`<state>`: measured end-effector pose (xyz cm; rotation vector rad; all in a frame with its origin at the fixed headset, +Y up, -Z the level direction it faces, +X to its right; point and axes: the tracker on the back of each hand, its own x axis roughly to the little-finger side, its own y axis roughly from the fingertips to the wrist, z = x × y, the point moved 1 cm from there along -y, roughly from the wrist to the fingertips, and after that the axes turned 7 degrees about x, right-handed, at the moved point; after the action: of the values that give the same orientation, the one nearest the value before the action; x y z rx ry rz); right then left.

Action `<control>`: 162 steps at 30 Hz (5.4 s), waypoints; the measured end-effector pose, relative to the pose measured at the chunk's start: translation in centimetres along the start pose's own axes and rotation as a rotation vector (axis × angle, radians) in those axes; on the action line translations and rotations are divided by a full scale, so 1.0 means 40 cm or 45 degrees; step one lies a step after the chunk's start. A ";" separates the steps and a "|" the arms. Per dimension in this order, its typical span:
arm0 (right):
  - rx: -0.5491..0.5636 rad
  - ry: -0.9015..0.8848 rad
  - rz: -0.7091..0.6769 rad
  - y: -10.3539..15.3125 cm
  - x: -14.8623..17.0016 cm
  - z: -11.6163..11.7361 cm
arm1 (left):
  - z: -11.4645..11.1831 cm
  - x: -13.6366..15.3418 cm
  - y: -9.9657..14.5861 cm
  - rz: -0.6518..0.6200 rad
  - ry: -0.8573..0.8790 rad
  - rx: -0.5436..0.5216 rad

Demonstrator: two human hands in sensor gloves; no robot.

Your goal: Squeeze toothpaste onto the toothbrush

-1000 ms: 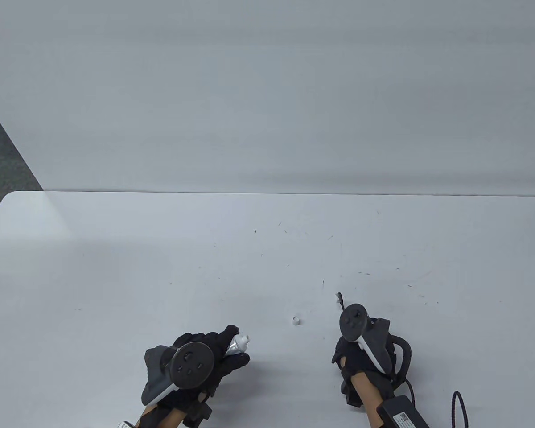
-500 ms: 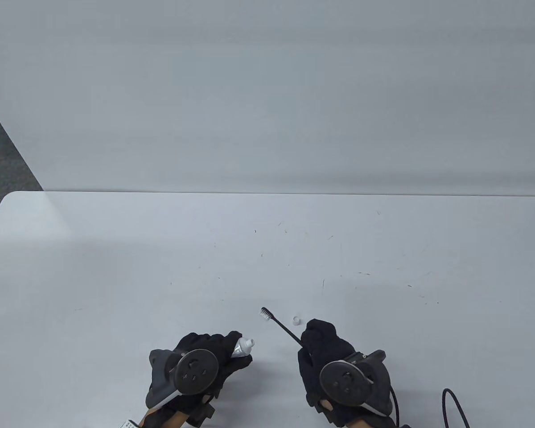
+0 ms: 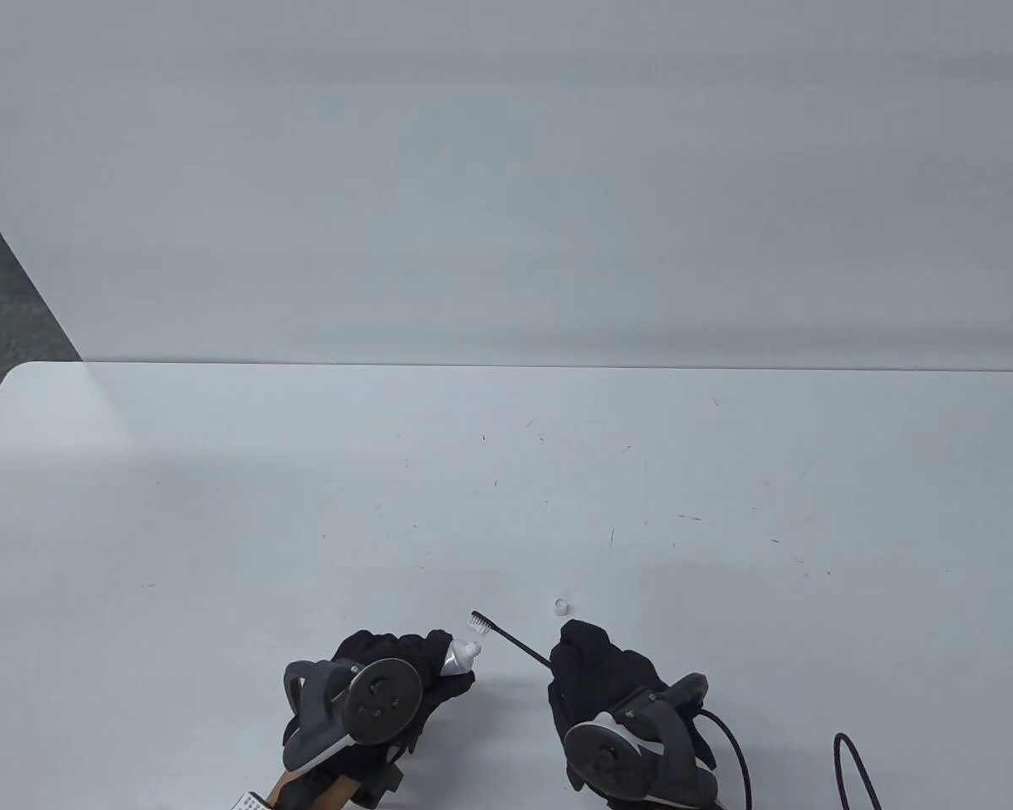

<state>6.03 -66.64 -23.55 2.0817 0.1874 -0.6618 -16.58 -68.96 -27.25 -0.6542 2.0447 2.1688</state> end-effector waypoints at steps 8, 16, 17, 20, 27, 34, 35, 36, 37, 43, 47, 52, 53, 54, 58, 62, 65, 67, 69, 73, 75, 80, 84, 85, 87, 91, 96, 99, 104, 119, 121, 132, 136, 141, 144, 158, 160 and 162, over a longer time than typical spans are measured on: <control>0.004 0.009 -0.010 0.001 -0.004 0.002 | 0.001 0.002 0.000 0.016 -0.011 0.007; 0.001 0.023 -0.026 0.002 -0.011 0.001 | -0.003 0.004 -0.003 0.026 -0.010 0.032; 0.001 0.024 -0.028 0.003 -0.012 0.001 | -0.003 0.003 -0.003 0.028 -0.010 0.033; -0.006 0.022 -0.027 0.003 -0.012 0.002 | -0.003 0.005 -0.003 0.037 -0.008 0.032; -0.040 0.002 -0.007 0.002 -0.010 0.004 | -0.002 0.009 -0.005 0.070 -0.005 0.030; -0.102 -0.094 0.060 0.000 0.004 0.012 | -0.004 0.014 -0.007 0.124 -0.059 0.027; -0.113 -0.116 0.072 -0.001 0.007 0.014 | -0.005 0.014 -0.007 0.126 -0.085 0.023; -0.135 -0.150 0.089 -0.002 0.011 0.017 | -0.004 0.013 -0.006 0.137 -0.107 0.013; -0.154 -0.189 0.110 -0.003 0.016 0.019 | -0.004 0.013 -0.006 0.146 -0.127 0.006; -0.262 -0.468 0.274 -0.006 0.055 0.035 | -0.003 0.006 -0.003 0.153 -0.291 -0.036; -0.330 -0.706 0.393 -0.005 0.088 0.050 | -0.001 0.007 -0.003 0.161 -0.310 -0.043; -0.363 -0.850 0.497 -0.002 0.112 0.058 | -0.001 0.015 -0.004 0.164 -0.269 -0.035; -0.366 -0.869 0.507 -0.001 0.116 0.059 | -0.001 0.016 -0.004 0.164 -0.268 -0.036; -0.375 -0.902 0.531 0.000 0.122 0.062 | -0.002 0.016 -0.004 0.164 -0.262 -0.032; -0.311 -1.035 0.674 0.006 0.163 0.058 | -0.002 0.021 -0.005 0.165 -0.222 -0.025; -0.133 -1.152 0.899 0.024 0.242 0.040 | -0.001 0.026 -0.005 0.170 -0.204 -0.024; 0.017 -1.165 1.027 0.041 0.297 0.029 | -0.002 0.028 -0.005 0.171 -0.195 -0.023; 0.075 -1.141 1.078 0.050 0.323 0.024 | -0.002 0.029 -0.005 0.170 -0.187 -0.021; 0.129 -1.086 1.116 0.058 0.344 0.020 | -0.003 0.029 -0.005 0.169 -0.180 -0.019; 0.156 -0.882 1.146 0.070 0.371 0.024 | -0.003 0.030 -0.005 0.168 -0.169 -0.014; 0.139 -0.809 1.154 0.073 0.379 0.034 | -0.003 0.031 -0.005 0.168 -0.166 -0.017; -0.050 -0.637 1.186 0.083 0.405 0.083 | -0.003 0.033 -0.005 0.168 -0.157 -0.019; -0.110 -0.473 1.244 0.094 0.425 0.115 | -0.004 0.033 -0.005 0.165 -0.158 -0.016; -0.125 -0.438 1.254 0.097 0.429 0.120 | -0.004 0.032 -0.005 0.165 -0.159 -0.015; -0.158 -0.365 1.266 0.102 0.438 0.134 | -0.005 0.032 -0.005 0.166 -0.160 -0.014; -0.201 -0.318 1.287 0.104 0.442 0.154 | -0.006 0.031 -0.005 0.167 -0.157 -0.001; -0.347 -0.132 1.166 0.086 0.415 0.170 | -0.006 0.032 -0.005 0.165 -0.158 -0.002; -0.444 -0.085 1.106 0.076 0.394 0.181 | -0.007 0.032 -0.006 0.167 -0.156 0.000; -0.521 0.006 1.033 0.068 0.382 0.189 | -0.007 0.030 -0.005 0.165 -0.156 0.001; -0.584 0.029 1.001 0.072 0.379 0.204 | -0.010 0.029 -0.006 0.163 -0.156 0.009; -0.577 0.003 1.017 0.074 0.385 0.203 | -0.010 0.029 -0.006 0.165 -0.154 0.008; -0.538 -0.154 1.061 0.080 0.406 0.186 | -0.009 0.030 -0.006 0.167 -0.157 0.006; -0.514 -0.174 1.070 0.081 0.410 0.182 | -0.009 0.031 -0.006 0.167 -0.154 0.003; -0.443 -0.182 1.059 0.074 0.409 0.164 | -0.007 0.032 -0.006 0.169 -0.151 -0.002; -0.300 -0.187 0.985 0.044 0.391 0.124 | 0.000 0.034 -0.005 0.171 -0.144 -0.014; -0.515 0.050 0.374 -0.170 0.189 0.242 | 0.032 0.036 0.006 0.158 -0.103 -0.076; -0.579 0.122 0.338 -0.179 0.170 0.283 | 0.035 0.035 0.007 0.155 -0.096 -0.082; -0.623 0.202 0.302 -0.184 0.157 0.318 | 0.037 0.034 0.008 0.151 -0.093 -0.084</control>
<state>3.69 -73.52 -37.79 1.6476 0.1685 -0.2704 -18.28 -67.88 -27.43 -0.4635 2.0317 2.2972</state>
